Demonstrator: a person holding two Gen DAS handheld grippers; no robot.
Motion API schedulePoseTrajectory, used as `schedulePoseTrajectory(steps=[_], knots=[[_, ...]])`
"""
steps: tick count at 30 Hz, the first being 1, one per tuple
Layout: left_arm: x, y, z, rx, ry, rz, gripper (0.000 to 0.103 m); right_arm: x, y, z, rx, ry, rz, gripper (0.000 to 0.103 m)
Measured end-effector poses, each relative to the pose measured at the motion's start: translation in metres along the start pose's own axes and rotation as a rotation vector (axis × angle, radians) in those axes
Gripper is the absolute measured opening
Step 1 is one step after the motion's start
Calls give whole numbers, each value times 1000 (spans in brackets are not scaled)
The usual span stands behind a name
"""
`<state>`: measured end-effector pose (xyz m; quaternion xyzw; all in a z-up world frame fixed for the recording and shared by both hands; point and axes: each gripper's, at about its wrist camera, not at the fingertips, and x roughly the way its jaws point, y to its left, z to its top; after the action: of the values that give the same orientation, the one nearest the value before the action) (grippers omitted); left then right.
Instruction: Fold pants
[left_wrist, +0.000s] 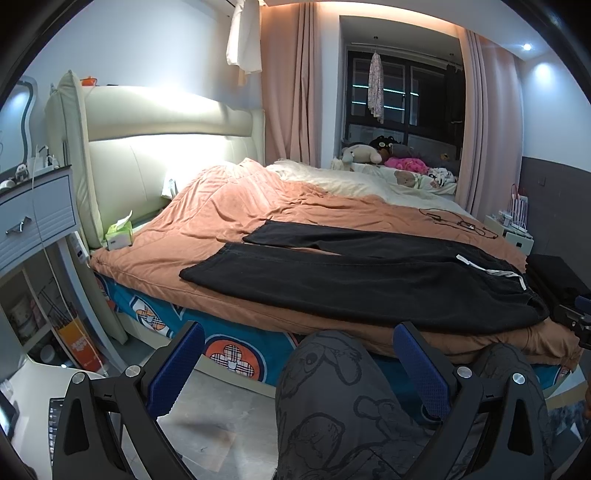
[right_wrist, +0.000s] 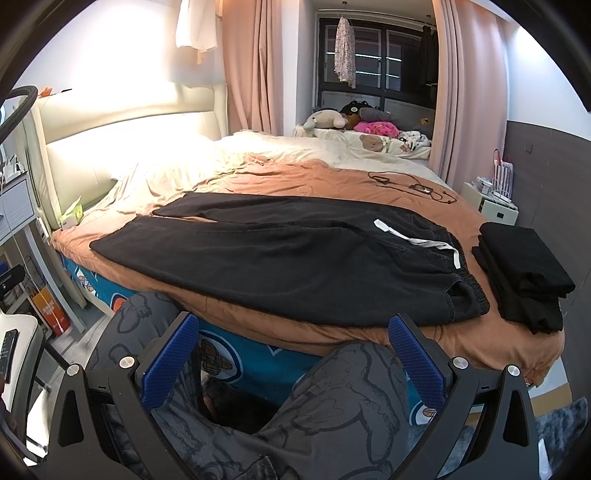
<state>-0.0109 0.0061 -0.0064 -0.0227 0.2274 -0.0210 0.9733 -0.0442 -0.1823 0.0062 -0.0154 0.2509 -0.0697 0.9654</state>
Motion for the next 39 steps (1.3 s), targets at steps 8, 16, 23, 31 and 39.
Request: schedulePoseTrajectory(steps=[8,16,23,31,39], knots=[[-3,3,2,-13,-9,-3,102,1,0,1,-1,1,2,103],[2,9,10,-27,-20,12,102,5,-7,6,7,-7,15,103],[23,12,16,-39,9,22,102,25,-12,14,20,18,17,103],[47,13,29,-47,40,29,102,43,-30,24,72,19,-10,103],[75,13,39,-44,70,29,103,64,-43,28,107,53,-44,103]])
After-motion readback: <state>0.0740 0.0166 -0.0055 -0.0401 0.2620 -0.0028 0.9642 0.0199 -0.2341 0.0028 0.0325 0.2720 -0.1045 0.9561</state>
